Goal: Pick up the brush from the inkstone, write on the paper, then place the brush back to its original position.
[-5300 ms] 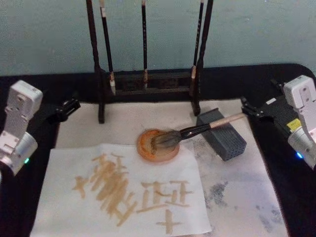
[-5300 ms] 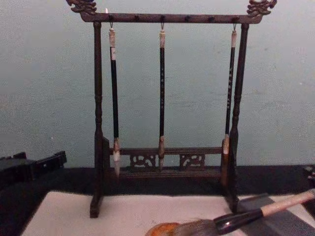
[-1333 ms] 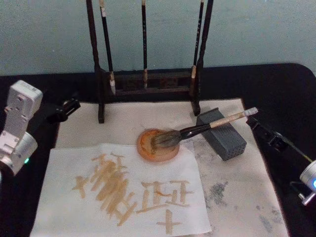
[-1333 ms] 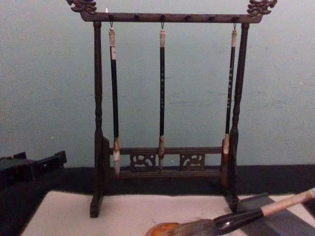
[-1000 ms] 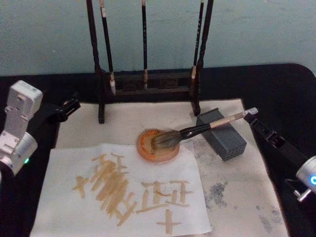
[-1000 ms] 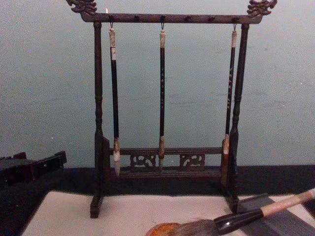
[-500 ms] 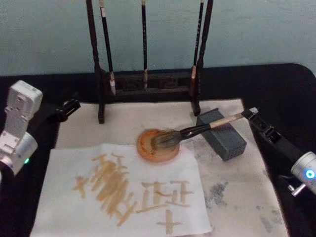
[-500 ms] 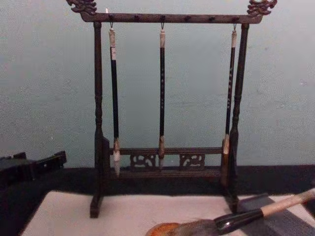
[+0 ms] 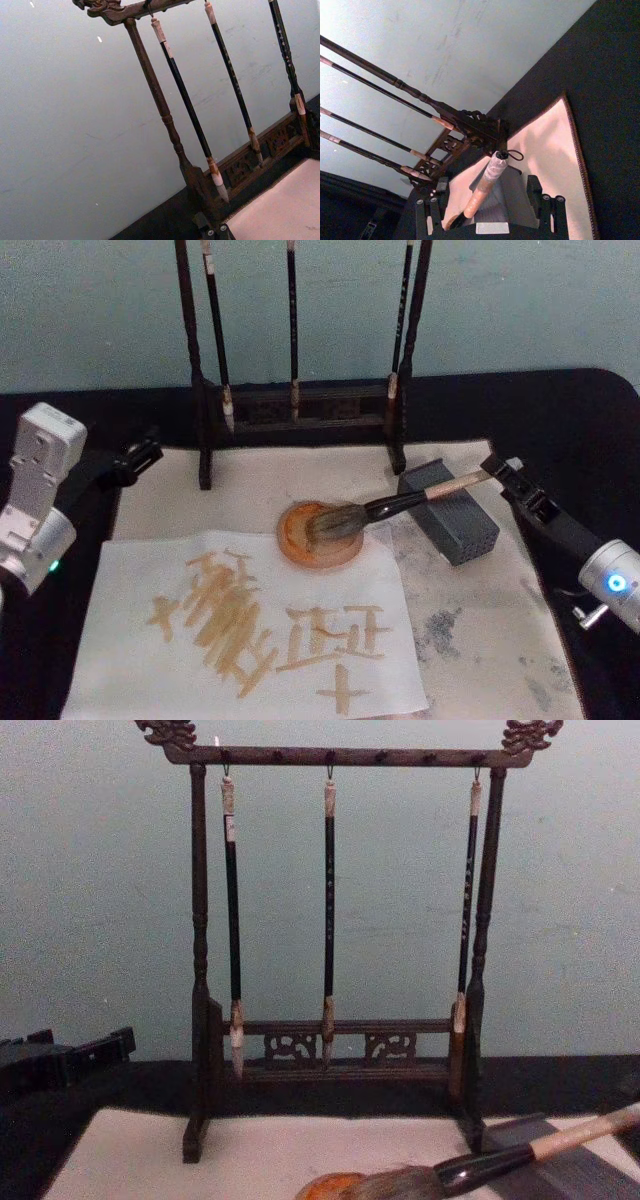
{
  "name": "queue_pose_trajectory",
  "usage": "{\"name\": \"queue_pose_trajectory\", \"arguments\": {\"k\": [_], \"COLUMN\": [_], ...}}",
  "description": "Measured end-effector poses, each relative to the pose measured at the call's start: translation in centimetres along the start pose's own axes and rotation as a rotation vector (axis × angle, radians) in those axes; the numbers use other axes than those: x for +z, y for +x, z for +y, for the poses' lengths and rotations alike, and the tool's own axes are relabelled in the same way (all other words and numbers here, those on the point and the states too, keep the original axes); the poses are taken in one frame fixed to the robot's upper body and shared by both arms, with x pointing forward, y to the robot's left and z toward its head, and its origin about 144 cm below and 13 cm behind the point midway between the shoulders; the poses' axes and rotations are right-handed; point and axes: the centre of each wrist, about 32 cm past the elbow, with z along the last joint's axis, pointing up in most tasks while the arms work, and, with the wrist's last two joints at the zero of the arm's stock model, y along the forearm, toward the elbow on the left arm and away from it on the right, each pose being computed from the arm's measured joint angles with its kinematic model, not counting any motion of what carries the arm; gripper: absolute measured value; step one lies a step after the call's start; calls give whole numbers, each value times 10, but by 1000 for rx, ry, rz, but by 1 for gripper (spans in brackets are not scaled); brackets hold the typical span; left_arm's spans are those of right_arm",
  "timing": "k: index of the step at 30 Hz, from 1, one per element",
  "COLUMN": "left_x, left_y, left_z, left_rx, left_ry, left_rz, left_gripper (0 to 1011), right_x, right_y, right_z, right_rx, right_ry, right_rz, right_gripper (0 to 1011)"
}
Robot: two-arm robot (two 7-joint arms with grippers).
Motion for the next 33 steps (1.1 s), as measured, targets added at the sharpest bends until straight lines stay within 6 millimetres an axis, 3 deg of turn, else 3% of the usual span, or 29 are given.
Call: {"name": "queue_pose_trajectory", "arguments": {"k": [33], "left_x": [0], "left_y": [0], "left_z": [0], "left_rx": [0], "left_ry": [0], "left_rz": [0], "left_gripper": [1002], "right_x": [-7], "right_y": [-2], "right_z": [8], "right_rx": [37], "right_ry": [-1], "right_rz": [110], "right_gripper": [1001]}}
